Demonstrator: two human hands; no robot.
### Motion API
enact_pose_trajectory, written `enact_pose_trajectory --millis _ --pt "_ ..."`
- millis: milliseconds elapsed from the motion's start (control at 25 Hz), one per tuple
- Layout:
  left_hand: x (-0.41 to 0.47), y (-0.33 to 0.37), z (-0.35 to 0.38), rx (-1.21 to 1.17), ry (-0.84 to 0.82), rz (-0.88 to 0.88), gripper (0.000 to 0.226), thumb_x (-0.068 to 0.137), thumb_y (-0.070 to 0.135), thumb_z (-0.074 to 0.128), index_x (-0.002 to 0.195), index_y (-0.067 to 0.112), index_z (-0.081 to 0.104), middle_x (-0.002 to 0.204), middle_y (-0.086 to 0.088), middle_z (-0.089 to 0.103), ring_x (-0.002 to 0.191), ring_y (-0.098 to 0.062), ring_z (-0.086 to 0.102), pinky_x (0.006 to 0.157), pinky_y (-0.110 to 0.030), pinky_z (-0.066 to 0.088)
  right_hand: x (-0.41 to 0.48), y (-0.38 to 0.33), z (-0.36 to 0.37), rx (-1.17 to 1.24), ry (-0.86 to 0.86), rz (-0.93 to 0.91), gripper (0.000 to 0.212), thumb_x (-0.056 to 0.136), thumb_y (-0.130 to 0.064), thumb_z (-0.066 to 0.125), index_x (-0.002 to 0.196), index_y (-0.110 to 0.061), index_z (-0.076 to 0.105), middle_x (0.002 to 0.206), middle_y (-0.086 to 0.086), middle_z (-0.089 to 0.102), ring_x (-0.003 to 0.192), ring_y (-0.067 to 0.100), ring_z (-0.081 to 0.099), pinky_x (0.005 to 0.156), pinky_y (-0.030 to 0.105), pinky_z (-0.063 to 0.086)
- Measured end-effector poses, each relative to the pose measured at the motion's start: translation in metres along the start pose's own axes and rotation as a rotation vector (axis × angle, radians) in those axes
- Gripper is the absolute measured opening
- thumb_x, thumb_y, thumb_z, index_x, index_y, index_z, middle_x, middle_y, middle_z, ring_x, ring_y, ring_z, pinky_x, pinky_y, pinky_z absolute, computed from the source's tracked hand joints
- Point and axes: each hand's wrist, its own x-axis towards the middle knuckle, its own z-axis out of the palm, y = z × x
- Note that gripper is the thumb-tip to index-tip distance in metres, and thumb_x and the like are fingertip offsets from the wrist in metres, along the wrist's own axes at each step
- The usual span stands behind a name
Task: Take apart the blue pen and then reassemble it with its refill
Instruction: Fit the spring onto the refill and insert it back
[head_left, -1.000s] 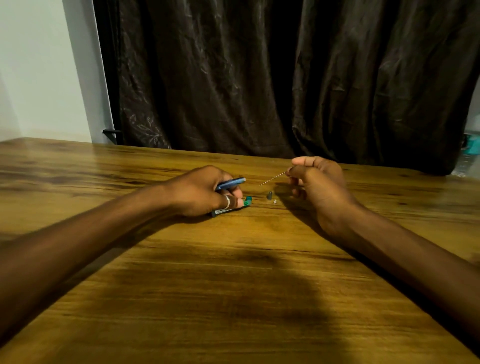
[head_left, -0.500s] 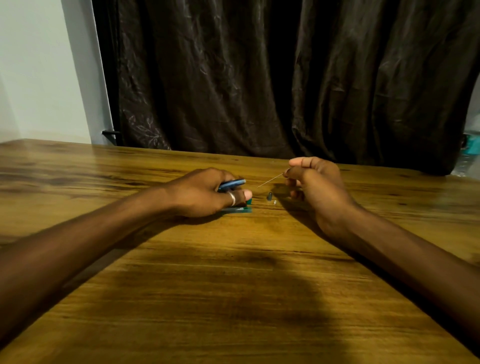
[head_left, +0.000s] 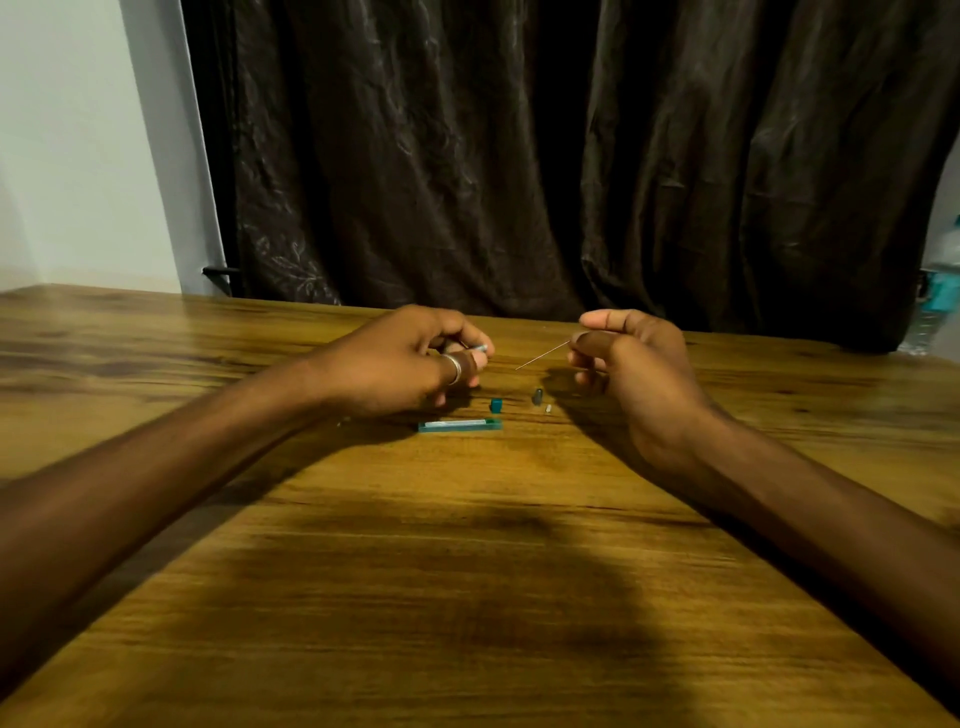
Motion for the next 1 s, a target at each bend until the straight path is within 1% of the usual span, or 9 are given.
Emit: enact_pose_trajectory --millis 80,160,240,360,520,720,920,1000 --pt "-0.002 0.001 0.002 -0.093 0.001 -0.033 0.024 0.096 0.022 0.062 0.12 0.022 0.067 0.087 0.004 0.072 0.062 -0.004 0.062 0.045 -0.015 0.047 0.0 -0.001 0.0 0.052 -0.013 -0.005 0.025 0.091 0.002 0.06 0.113 -0.008 0.062 0.078 0.006 0.069 0.069 0.012 0.063 0.057 0.018 0.051" --pt "-0.003 0.001 0.005 -0.147 -0.005 -0.039 0.027 0.095 0.022 0.064 0.122 0.02 0.067 0.092 0.0 0.077 0.059 -0.004 0.064 0.043 -0.016 0.047 0.001 -0.001 -0.001 0.099 -0.038 -0.011 0.024 0.091 0.002 0.061 0.113 -0.008 0.062 0.074 0.005 0.072 0.07 0.013 0.066 0.059 0.019 0.054" --pt "-0.002 -0.002 0.007 -0.171 -0.001 -0.047 0.027 0.094 0.02 0.065 0.121 0.018 0.068 0.097 -0.002 0.079 0.059 -0.005 0.066 0.042 -0.017 0.046 0.002 -0.001 -0.002 0.151 -0.065 -0.014 0.024 0.091 0.002 0.062 0.113 -0.008 0.061 0.075 0.005 0.072 0.071 0.012 0.069 0.06 0.02 0.055" --pt "-0.002 -0.003 0.009 -0.18 -0.011 -0.062 0.025 0.095 0.017 0.065 0.119 0.018 0.068 0.098 -0.004 0.079 0.06 -0.006 0.066 0.043 -0.019 0.045 0.002 -0.001 -0.002 0.172 -0.092 -0.026 0.024 0.092 0.003 0.061 0.112 -0.007 0.061 0.08 0.006 0.072 0.075 0.012 0.071 0.064 0.021 0.056" --pt "-0.003 -0.002 0.009 -0.209 -0.015 -0.076 0.025 0.094 0.019 0.066 0.118 0.019 0.069 0.095 -0.002 0.08 0.061 -0.007 0.066 0.044 -0.019 0.046 0.0 -0.001 0.001 0.183 -0.105 -0.038 0.026 0.091 0.006 0.06 0.116 -0.003 0.059 0.077 0.006 0.07 0.073 0.013 0.07 0.07 0.023 0.057" --pt "-0.004 -0.002 0.012 -0.238 -0.012 -0.085 0.025 0.093 0.019 0.066 0.118 0.018 0.068 0.094 -0.004 0.079 0.062 -0.011 0.066 0.044 -0.02 0.046 -0.006 -0.005 0.004 0.204 -0.132 -0.029 0.028 0.093 0.008 0.058 0.119 0.0 0.056 0.085 0.012 0.067 0.075 0.015 0.069 0.072 0.022 0.059" --pt "-0.004 -0.002 0.012 -0.238 -0.024 -0.09 0.023 0.093 0.021 0.067 0.116 0.02 0.069 0.097 -0.005 0.079 0.068 -0.015 0.068 0.045 -0.021 0.046 -0.008 -0.005 0.005 0.194 -0.117 -0.044 0.025 0.092 0.006 0.06 0.116 -0.002 0.058 0.083 0.012 0.069 0.074 0.015 0.069 0.072 0.022 0.059" --pt "-0.004 -0.003 0.012 -0.251 -0.027 -0.093 0.023 0.093 0.022 0.067 0.115 0.021 0.07 0.098 -0.006 0.079 0.068 -0.016 0.068 0.045 -0.022 0.047 -0.008 -0.005 0.004 0.186 -0.106 -0.05 0.024 0.092 0.006 0.06 0.114 -0.004 0.059 0.087 0.013 0.069 0.075 0.016 0.07 0.073 0.023 0.059"
